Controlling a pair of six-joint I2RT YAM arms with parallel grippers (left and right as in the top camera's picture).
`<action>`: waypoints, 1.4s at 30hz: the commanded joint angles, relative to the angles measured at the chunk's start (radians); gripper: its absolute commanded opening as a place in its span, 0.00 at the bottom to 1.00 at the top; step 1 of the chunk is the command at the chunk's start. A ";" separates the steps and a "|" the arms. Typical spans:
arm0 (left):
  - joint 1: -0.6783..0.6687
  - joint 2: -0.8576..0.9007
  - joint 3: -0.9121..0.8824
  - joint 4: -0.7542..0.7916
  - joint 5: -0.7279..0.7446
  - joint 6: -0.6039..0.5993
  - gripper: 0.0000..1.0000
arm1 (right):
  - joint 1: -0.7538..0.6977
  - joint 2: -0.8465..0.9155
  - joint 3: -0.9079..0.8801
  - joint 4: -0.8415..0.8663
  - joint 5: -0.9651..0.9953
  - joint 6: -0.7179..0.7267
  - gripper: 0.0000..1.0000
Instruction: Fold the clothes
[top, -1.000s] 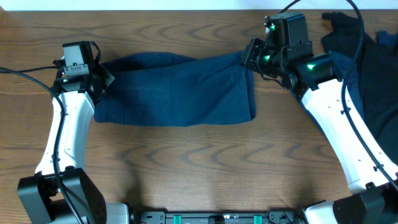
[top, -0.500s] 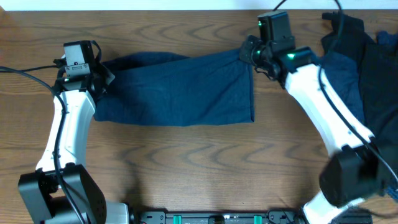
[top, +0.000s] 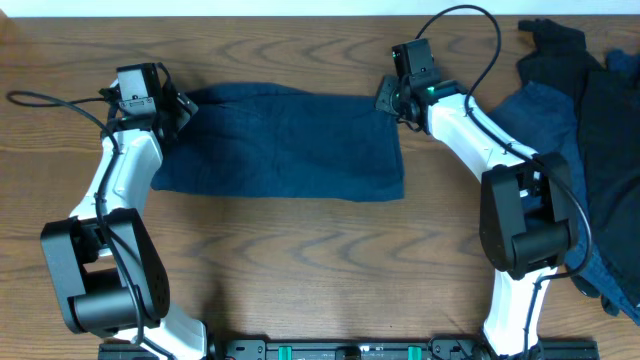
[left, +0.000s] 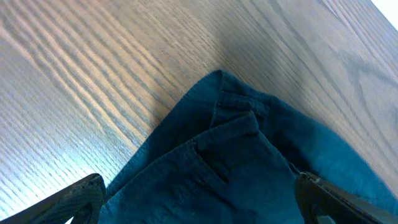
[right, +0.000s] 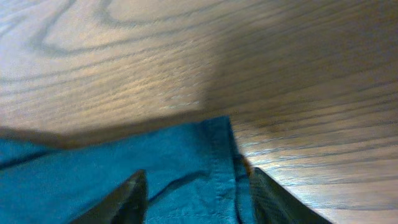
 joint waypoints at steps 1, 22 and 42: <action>0.005 -0.062 0.029 -0.014 0.027 0.106 0.98 | -0.041 -0.036 0.018 -0.008 -0.012 -0.036 0.56; 0.004 0.023 -0.013 -0.307 0.058 0.183 0.88 | 0.007 -0.011 -0.010 -0.436 -0.228 -0.150 0.74; 0.003 0.080 -0.013 -0.711 0.152 0.166 0.88 | -0.014 0.095 -0.010 -0.623 0.048 -0.132 0.01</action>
